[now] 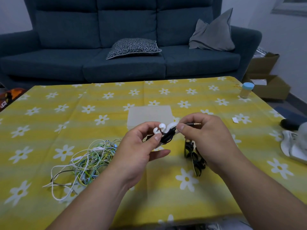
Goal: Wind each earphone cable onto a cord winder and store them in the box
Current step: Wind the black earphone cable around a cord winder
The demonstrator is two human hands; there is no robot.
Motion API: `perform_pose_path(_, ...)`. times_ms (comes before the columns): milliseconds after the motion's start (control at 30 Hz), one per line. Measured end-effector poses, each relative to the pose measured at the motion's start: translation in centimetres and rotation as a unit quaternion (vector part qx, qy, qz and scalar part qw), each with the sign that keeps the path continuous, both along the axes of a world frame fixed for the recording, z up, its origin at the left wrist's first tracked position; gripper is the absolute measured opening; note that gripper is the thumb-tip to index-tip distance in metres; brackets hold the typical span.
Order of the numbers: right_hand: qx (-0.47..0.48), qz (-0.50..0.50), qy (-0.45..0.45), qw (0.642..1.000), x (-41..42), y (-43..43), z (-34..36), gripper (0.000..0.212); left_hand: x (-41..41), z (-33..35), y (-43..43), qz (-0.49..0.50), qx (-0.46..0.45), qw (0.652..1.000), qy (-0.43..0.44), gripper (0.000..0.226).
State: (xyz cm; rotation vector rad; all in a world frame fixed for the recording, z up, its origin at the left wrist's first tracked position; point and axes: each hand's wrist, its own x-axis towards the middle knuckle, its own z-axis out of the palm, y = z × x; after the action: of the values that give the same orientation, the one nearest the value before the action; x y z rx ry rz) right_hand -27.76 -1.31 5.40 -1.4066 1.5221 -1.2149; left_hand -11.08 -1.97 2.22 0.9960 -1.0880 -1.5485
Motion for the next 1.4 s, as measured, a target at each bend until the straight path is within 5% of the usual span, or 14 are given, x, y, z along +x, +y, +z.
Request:
perform_pose_path(367, 0.186, 0.052, -0.190, 0.963, -1.3, -0.2, 0.3, 0.013, 0.5, -0.1, -0.3, -0.052, -0.063, 0.996, -0.046, 0.035)
perform_pose_path(633, 0.242, 0.093, -0.139, 0.956, -2.2, -0.4, -0.1, 0.011, 0.7, -0.2, -0.3, -0.097, -0.125, 0.981, -0.116, 0.020)
perform_pose_path(833, 0.182, 0.077, -0.017, 0.980, -1.8, -0.4, -0.9, 0.007, 0.2, 0.2, 0.4, -0.143, -0.263, 0.901, -0.316, 0.025)
perform_pose_path(1133, 0.047, 0.003, 0.163, 0.985, 0.5, 0.1, -1.4, 0.010, -0.1, -0.4, 0.5, -0.057, -0.274, 0.881, -0.381, 0.033)
perform_pose_path(1400, -0.059, 0.051, 0.121, 0.990, 2.6, 1.0, -1.0, 0.028, 0.0, -0.5, -0.1, 0.107, -0.312, 0.877, -0.349, 0.026)
